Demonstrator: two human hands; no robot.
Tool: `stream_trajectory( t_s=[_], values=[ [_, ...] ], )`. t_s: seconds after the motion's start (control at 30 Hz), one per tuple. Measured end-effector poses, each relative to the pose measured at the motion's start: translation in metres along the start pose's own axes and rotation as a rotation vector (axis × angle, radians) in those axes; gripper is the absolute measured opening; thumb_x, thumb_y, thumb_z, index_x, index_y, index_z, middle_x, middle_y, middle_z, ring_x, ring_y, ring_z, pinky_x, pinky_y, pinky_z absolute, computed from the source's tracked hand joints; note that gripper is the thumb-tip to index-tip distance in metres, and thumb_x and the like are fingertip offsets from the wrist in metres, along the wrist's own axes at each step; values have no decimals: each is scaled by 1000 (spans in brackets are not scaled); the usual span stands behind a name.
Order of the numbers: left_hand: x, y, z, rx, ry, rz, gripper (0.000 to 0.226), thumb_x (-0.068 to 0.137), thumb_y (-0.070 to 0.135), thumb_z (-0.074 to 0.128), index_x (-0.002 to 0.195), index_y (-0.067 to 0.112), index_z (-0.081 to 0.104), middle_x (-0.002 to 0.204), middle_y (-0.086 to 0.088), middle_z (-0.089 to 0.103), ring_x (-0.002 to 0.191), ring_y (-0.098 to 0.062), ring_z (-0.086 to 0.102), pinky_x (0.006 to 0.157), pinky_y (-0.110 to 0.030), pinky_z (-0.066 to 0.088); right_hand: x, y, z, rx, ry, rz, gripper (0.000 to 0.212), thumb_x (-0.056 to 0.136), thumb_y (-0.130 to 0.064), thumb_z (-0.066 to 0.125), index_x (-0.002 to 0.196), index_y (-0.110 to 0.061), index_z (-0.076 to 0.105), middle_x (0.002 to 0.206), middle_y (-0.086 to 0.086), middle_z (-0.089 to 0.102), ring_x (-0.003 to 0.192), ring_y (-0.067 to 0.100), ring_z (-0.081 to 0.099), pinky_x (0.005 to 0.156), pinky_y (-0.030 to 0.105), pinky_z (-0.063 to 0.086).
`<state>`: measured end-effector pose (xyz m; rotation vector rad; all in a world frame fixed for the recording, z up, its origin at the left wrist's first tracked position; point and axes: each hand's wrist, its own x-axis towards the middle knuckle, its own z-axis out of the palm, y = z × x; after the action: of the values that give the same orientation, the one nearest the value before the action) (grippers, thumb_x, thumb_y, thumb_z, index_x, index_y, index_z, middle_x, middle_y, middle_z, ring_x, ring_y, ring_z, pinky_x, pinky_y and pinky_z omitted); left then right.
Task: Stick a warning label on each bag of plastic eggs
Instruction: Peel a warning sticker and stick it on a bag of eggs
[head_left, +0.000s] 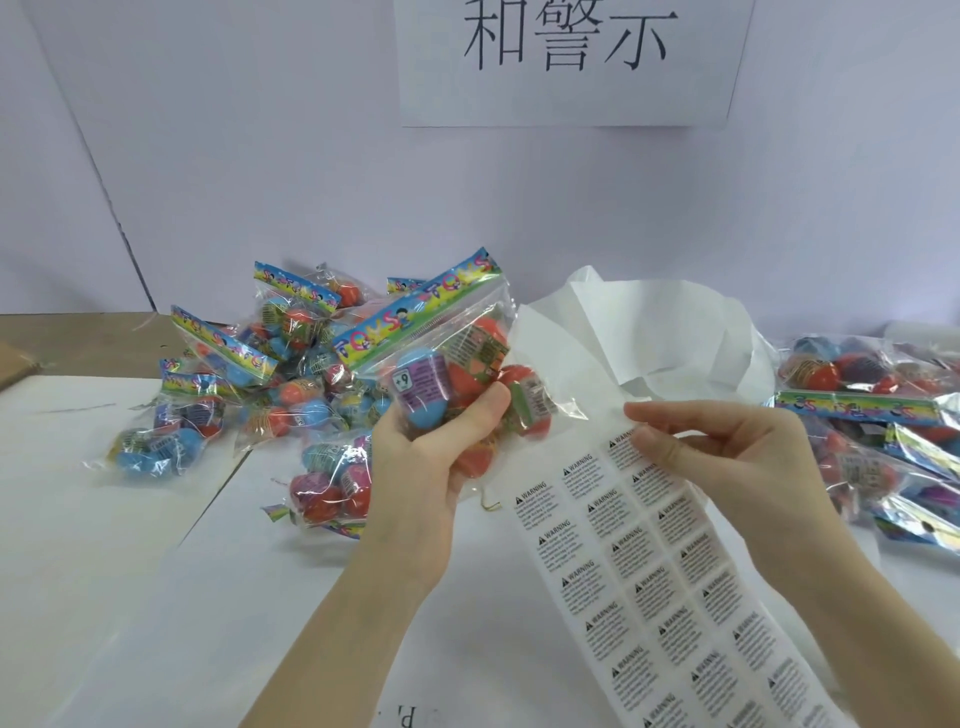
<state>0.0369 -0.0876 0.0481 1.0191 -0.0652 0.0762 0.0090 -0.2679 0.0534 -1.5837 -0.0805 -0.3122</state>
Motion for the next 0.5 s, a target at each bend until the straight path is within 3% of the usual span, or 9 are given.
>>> stream_trajectory(
  t_s=[0.1,0.3,0.43,0.5],
  values=[
    [2,1,-1,-12,23,-20,33,42,22,76,74,12,75,81,-3,72,75,-18,64,67,-25,52,-1,-1,2,-37,9,-35,21,49,-24,74,64,-38,75,63,1,72,60,11,70,59,14,52],
    [2,1,-1,-33,26,-2,18,44,19,75,62,17,75,70,2,72,62,-12,68,55,-18,53,-1,0,3,-277,60,-72,35,62,-12,80,63,-46,71,61,-10,70,57,2,66,60,7,47],
    [3,0,-3,-15,35,-6,22,41,22,76,63,16,75,68,1,68,62,-12,64,59,-22,56,1,-1,1,-188,35,-32,34,58,-7,82,63,-40,73,64,-6,71,56,7,66,59,9,49],
    [4,0,-4,-15,35,-2,26,42,21,76,67,12,74,70,-1,69,63,-13,65,62,-23,57,0,-3,0,-96,21,-6,27,49,-15,80,63,-36,75,63,-2,72,58,8,68,59,10,49]
  ],
)
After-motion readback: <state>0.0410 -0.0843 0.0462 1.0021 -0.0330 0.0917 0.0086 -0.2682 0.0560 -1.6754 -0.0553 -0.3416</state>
